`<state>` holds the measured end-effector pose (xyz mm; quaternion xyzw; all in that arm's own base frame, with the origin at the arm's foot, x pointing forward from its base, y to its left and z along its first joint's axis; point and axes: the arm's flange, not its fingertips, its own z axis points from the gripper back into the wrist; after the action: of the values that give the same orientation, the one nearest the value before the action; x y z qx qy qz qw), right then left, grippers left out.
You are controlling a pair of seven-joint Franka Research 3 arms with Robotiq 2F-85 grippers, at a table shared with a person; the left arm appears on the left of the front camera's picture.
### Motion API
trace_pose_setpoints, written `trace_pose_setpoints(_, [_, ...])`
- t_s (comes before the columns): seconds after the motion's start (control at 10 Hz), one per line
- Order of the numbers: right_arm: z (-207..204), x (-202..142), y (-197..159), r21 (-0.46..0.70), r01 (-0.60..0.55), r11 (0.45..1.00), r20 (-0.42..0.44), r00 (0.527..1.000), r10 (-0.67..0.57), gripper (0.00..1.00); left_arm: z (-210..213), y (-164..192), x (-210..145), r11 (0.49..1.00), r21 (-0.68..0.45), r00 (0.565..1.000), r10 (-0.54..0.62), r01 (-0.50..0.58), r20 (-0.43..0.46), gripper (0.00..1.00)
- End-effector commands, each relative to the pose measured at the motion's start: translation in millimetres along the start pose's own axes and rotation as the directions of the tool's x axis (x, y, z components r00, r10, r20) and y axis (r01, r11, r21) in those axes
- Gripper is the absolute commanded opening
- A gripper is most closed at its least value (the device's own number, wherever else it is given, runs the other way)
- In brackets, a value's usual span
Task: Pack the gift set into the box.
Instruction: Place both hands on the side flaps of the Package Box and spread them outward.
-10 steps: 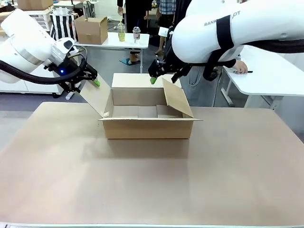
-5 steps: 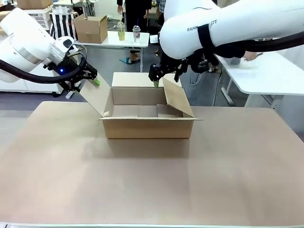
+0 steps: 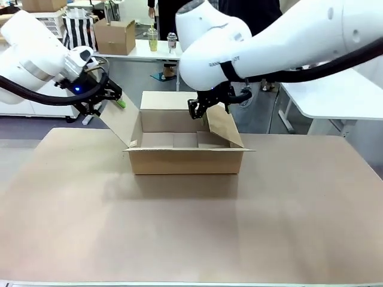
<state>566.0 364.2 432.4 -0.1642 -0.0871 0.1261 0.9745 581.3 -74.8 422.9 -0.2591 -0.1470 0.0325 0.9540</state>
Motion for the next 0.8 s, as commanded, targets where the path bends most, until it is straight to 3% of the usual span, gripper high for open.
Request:
trace_pose_setpoints(0.0, [12,-2,-9,-0.054,0.051,0.997,-0.012,0.999,-0.052,1.0,2,0,-1,1.0,0.009,1.0,0.003,-0.003,0.008,1.0])
trace_pose_setpoints(0.2, [33,-8,-31,-0.11,0.103,0.989,0.036,0.994,-0.1,1.0,2,0,-1,1.0,0.009,1.0,0.003,-0.003,0.008,1.0])
trace_pose_setpoints(0.7, [44,-32,-76,-0.169,0.233,0.958,0.034,0.972,-0.231,1.0,2,0,-1,1.0,0.009,1.0,0.003,-0.003,0.008,1.0])
